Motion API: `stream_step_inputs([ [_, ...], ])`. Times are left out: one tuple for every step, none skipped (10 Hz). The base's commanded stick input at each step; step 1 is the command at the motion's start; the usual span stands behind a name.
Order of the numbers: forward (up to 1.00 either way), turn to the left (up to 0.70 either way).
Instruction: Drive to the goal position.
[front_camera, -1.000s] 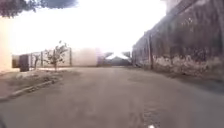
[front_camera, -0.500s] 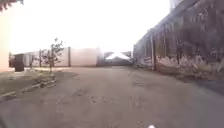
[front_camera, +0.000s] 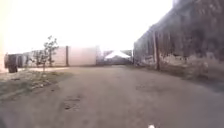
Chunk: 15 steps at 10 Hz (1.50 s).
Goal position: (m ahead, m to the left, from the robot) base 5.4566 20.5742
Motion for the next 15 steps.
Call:
stream_step_inputs([
  [1.0,0.0],
  [1.0,0.0],
  [1.0,0.0],
  [1.0,0.0],
  [1.0,0.0],
  [1.0,0.0],
  [1.0,0.0],
  [1.0,0.05],
  [1.0,0.21],
  [1.0,0.27],
  [1.0,0.25],
  [1.0,0.06],
  [1.0,0.0],
  [1.0,0.0],
  [1.0,0.0],
])
